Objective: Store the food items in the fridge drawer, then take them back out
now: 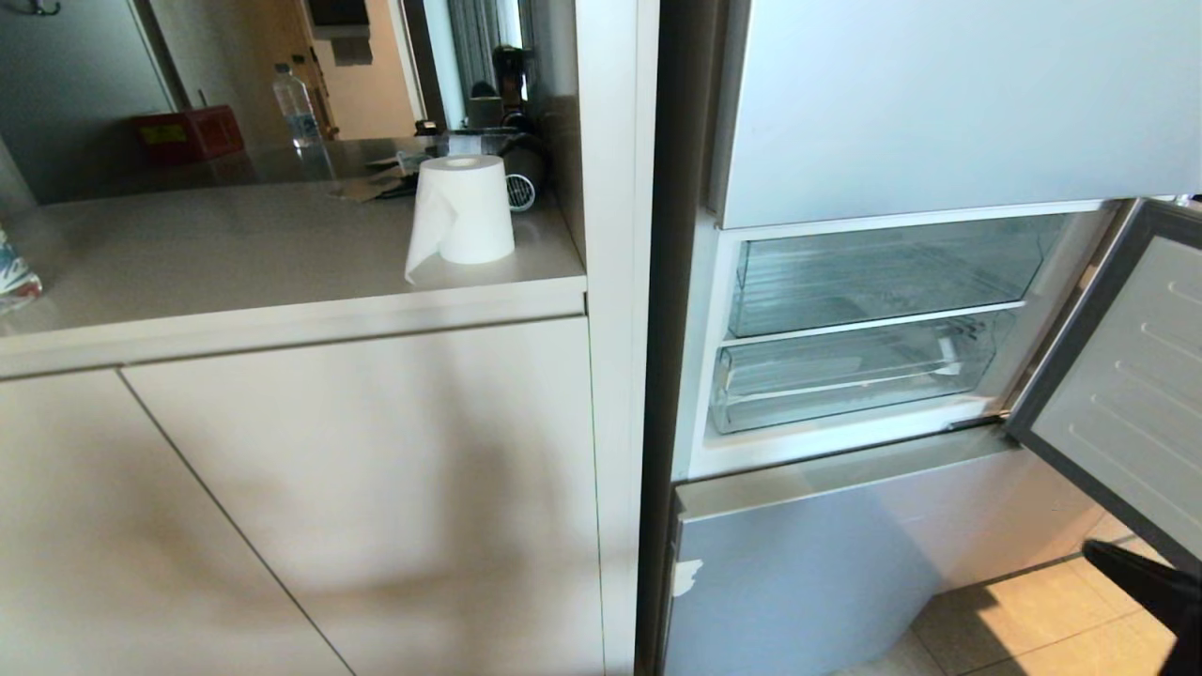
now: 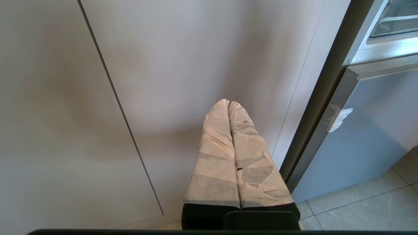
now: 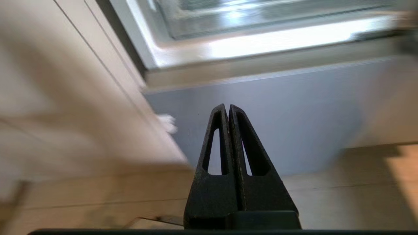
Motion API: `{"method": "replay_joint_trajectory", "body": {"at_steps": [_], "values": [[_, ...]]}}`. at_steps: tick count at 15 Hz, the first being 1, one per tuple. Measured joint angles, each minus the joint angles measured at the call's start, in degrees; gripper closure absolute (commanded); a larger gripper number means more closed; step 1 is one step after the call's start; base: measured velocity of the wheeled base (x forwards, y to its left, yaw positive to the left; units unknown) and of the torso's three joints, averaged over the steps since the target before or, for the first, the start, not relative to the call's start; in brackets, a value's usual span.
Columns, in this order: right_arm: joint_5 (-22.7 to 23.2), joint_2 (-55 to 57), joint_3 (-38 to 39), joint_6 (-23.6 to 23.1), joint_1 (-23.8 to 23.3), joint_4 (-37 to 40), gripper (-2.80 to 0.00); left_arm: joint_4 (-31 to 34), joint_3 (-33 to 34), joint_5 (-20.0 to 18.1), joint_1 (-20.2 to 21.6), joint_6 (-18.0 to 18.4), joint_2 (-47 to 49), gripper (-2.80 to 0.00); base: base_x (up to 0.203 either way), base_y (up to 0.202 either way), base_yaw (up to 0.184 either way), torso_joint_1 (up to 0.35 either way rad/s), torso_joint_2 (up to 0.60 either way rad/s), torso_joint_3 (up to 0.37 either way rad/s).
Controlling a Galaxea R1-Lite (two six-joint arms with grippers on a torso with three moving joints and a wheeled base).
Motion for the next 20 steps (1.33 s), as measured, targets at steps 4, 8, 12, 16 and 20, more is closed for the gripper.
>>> {"method": "replay_joint_trajectory", "body": {"at_steps": [4,8,12,16,20], "values": [[-3.5,-25.3,6.0,-5.4,-2.1,19.3,0.0,0.0,0.0,0.0,0.0,0.0,0.0,0.0,0.0,0.0,0.0,0.0,0.0,0.0],[-4.4,-42.5,7.9,-9.7,-4.1,26.8,0.0,0.0,0.0,0.0,0.0,0.0,0.0,0.0,0.0,0.0,0.0,0.0,0.0,0.0],[-4.6,-47.1,8.2,-10.1,-4.8,27.5,0.0,0.0,0.0,0.0,0.0,0.0,0.0,0.0,0.0,0.0,0.0,0.0,0.0,0.0],[-4.6,-48.1,8.3,-10.4,-4.8,27.5,0.0,0.0,0.0,0.0,0.0,0.0,0.0,0.0,0.0,0.0,0.0,0.0,0.0,0.0],[-4.5,-48.2,8.3,-10.8,-4.8,27.6,0.0,0.0,0.0,0.0,0.0,0.0,0.0,0.0,0.002,0.007,-0.143,0.002,0.0,0.007]]}}
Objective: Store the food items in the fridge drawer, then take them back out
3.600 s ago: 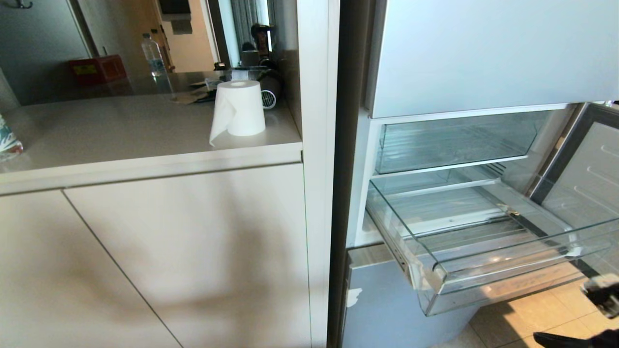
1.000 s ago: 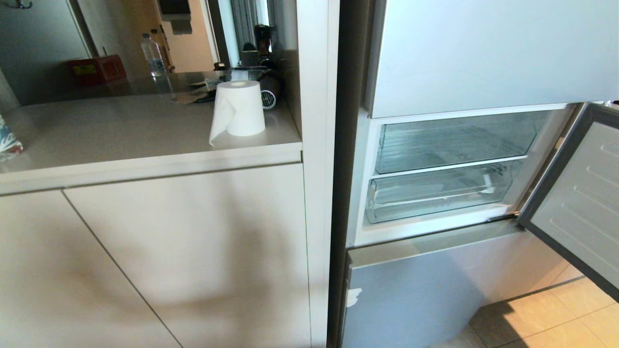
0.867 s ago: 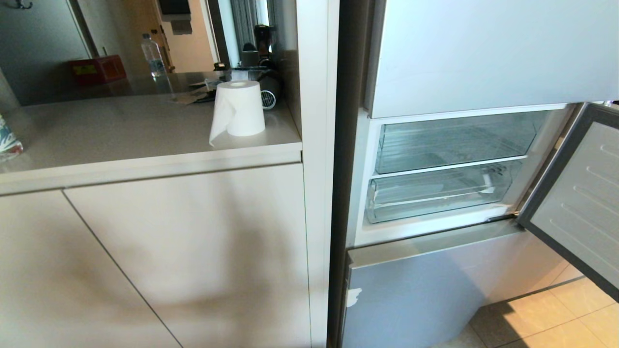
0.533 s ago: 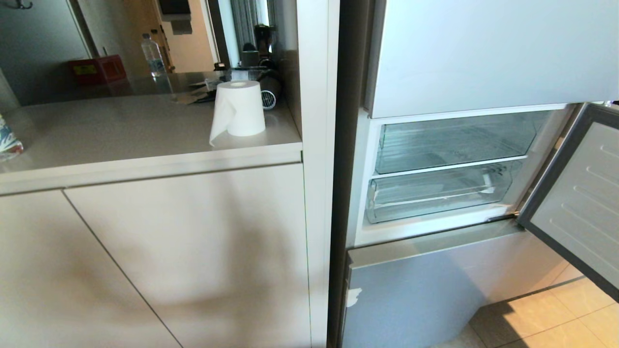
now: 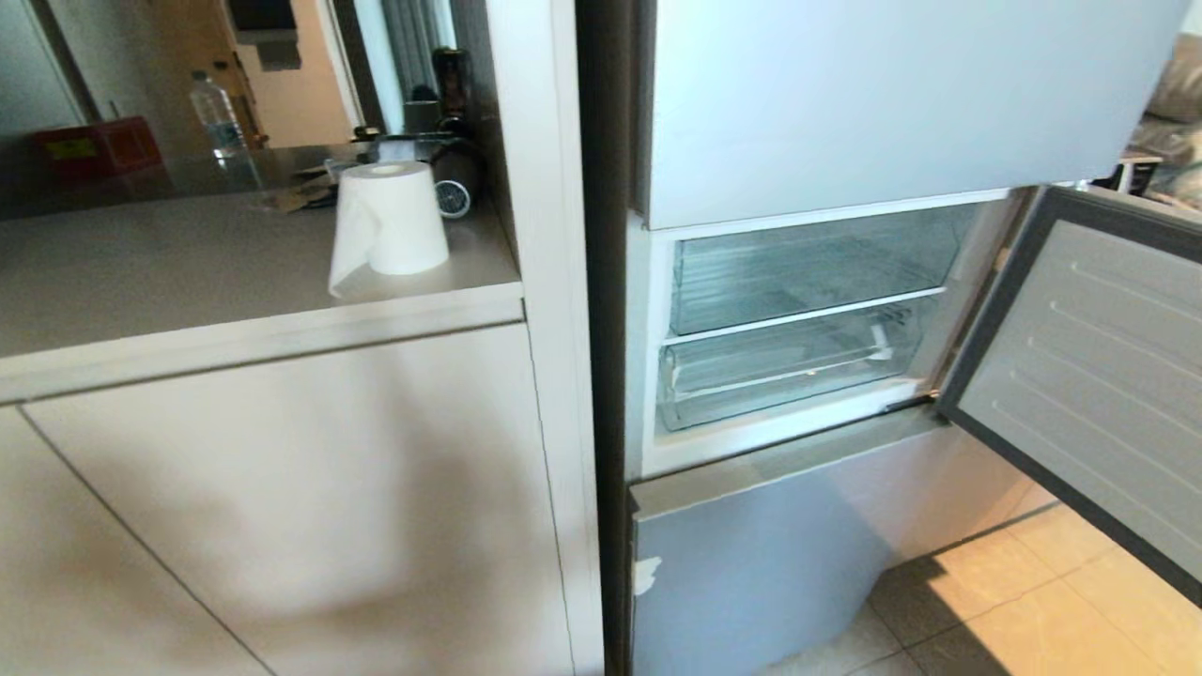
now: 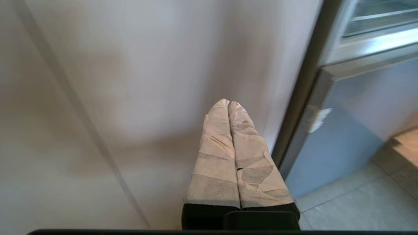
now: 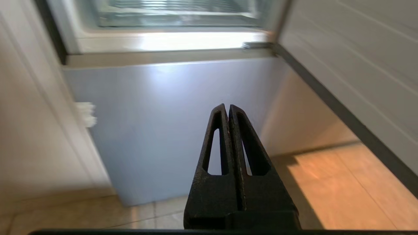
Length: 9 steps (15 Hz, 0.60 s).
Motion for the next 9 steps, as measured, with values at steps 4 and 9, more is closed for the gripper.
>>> {"method": "replay_joint_trajectory", "body": {"at_steps": [4,9], "values": [[-0.2,0.0,0.0,0.7,0.0,0.0,0.0,0.0,0.0,0.0,0.0,0.0,0.0,0.0,0.003,0.007,-0.177,0.004,0.0,0.004],[-0.2,0.0,0.0,0.8,0.0,0.0,0.0,0.0,0.0,0.0,0.0,0.0,0.0,0.0,0.003,0.006,-0.172,0.001,0.0,0.001]]}}
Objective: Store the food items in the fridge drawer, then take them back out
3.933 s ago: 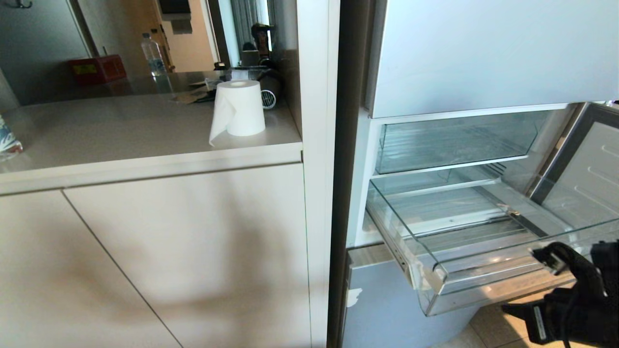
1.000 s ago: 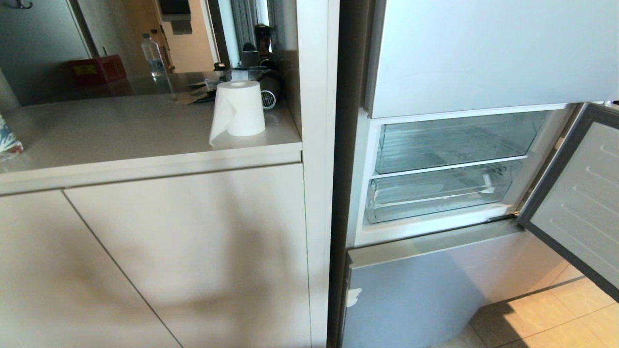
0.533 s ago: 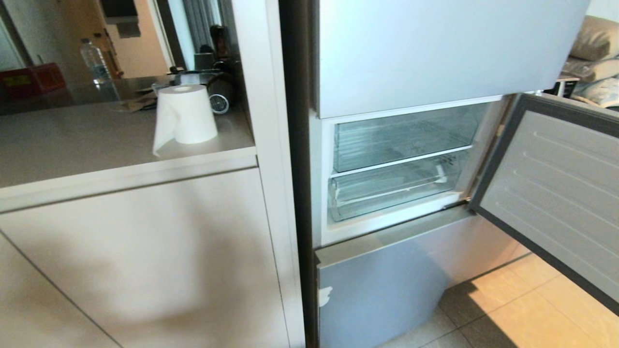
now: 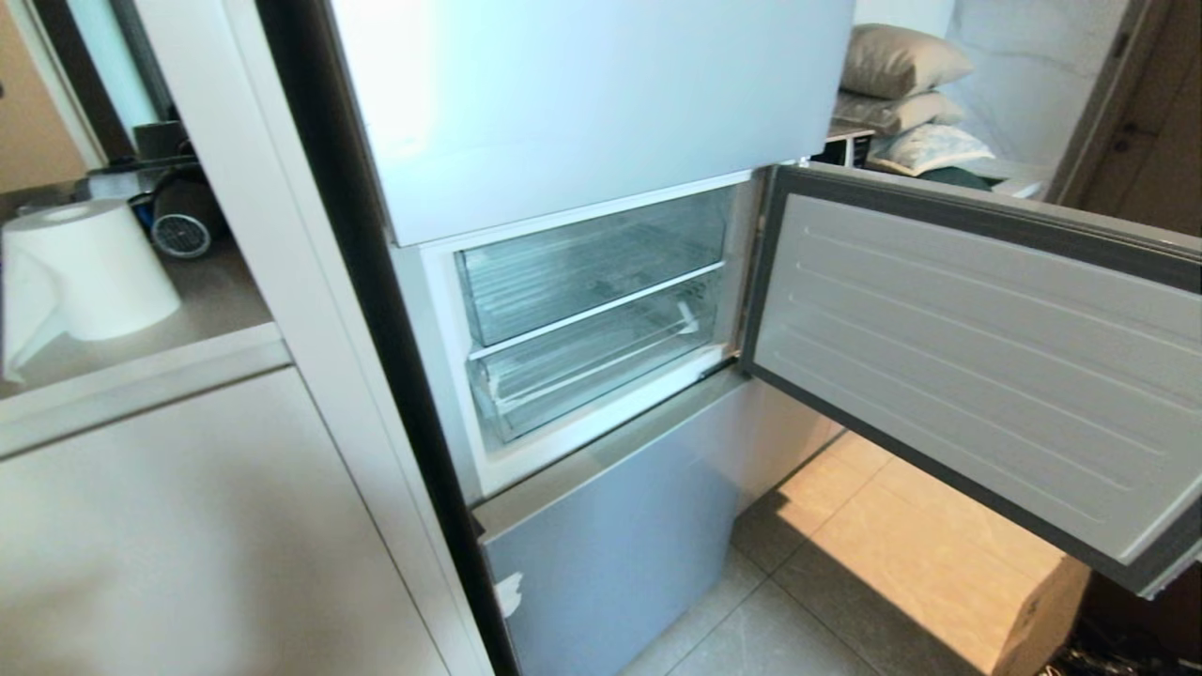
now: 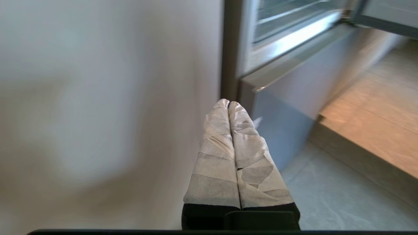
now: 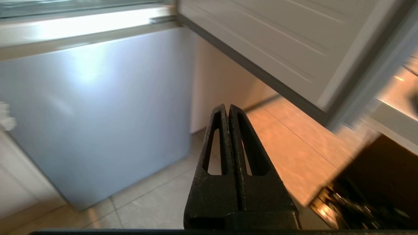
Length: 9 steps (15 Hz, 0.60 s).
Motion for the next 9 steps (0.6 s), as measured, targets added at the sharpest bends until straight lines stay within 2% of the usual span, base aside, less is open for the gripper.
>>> {"method": "replay_joint_trajectory", "body": {"at_steps": [2,5,7,9], "values": [[0.3,0.0,0.0,0.0,0.0,0.0,0.0,0.0,0.0,0.0,0.0,0.0,0.0,0.0,0.002,0.005,-0.097,0.001,0.0,0.0],[0.4,2.5,0.0,2.9,-0.1,-3.0,0.0,0.0,0.0,0.0,0.0,0.0,0.0,0.0,0.0,0.0,0.0,0.0,0.0,0.0],[0.1,8.0,-1.5,8.5,-0.8,-9.8,0.0,0.0,0.0,0.0,0.0,0.0,0.0,0.0,0.0,0.0,0.0,0.0,0.0,0.0],[-0.8,16.7,-4.7,17.0,-3.4,-16.9,0.0,0.0,0.0,0.0,0.0,0.0,0.0,0.0,0.0,0.0,0.0,0.0,0.0,0.0]]}}
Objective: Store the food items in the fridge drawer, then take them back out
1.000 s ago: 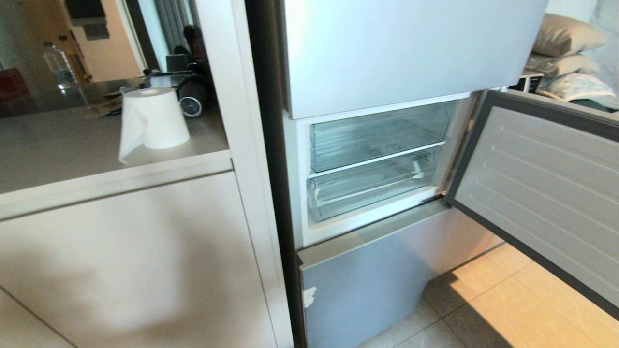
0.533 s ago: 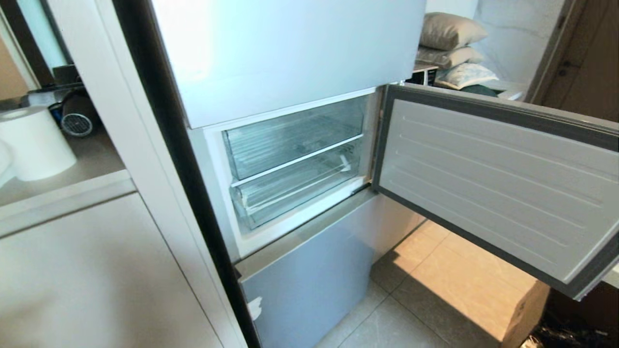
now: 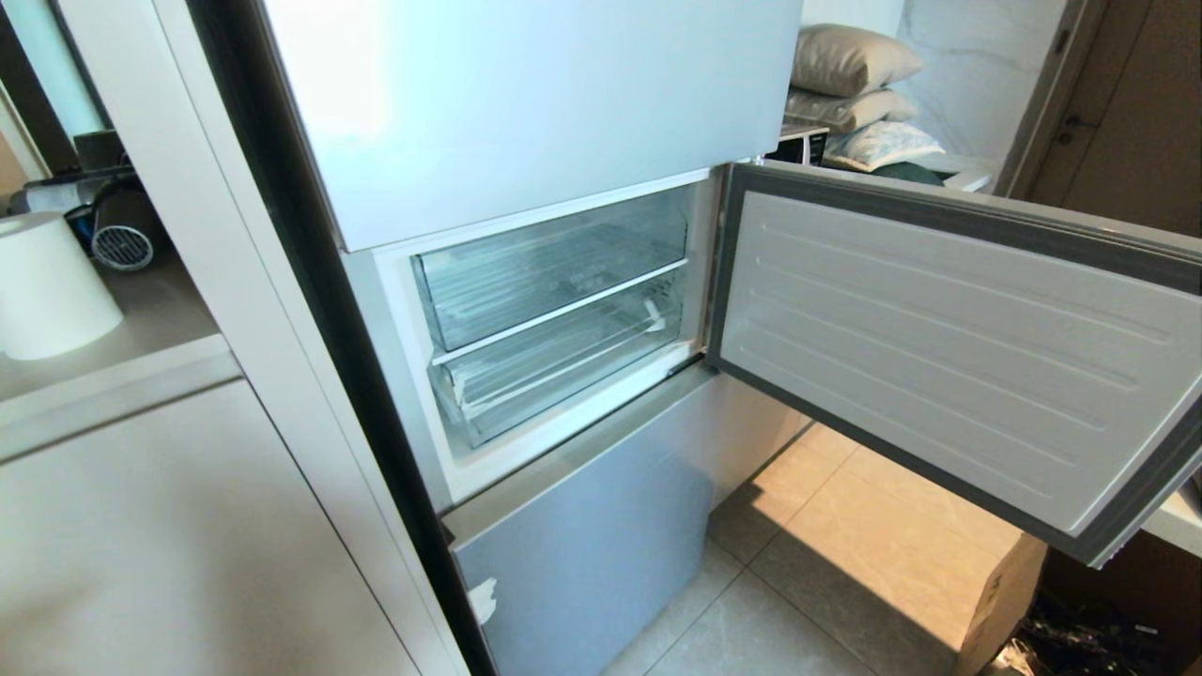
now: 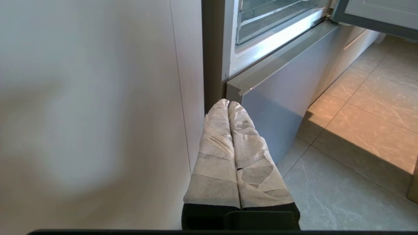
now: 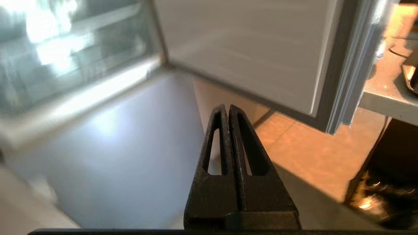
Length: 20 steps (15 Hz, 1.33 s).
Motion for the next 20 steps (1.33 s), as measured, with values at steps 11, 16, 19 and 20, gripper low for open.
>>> {"method": "replay_joint_trajectory", "body": {"at_steps": [11,16,19,20], "values": [[13.0,47.1,-12.1,31.7,-47.1,-38.0,0.0,0.0,0.0,0.0,0.0,0.0,0.0,0.0,0.0,0.0,0.0,0.0,0.0,0.0],[14.8,65.5,-25.5,37.2,-50.2,-39.4,0.0,0.0,0.0,0.0,0.0,0.0,0.0,0.0,0.0,0.0,0.0,0.0,0.0,0.0],[17.9,72.6,-31.4,38.9,-51.9,-39.4,0.0,0.0,0.0,0.0,0.0,0.0,0.0,0.0,0.0,0.0,0.0,0.0,0.0,0.0],[19.0,74.6,-33.2,39.9,-52.1,-39.5,0.0,0.0,0.0,0.0,0.0,0.0,0.0,0.0,0.0,0.0,0.0,0.0,0.0,0.0]]}}
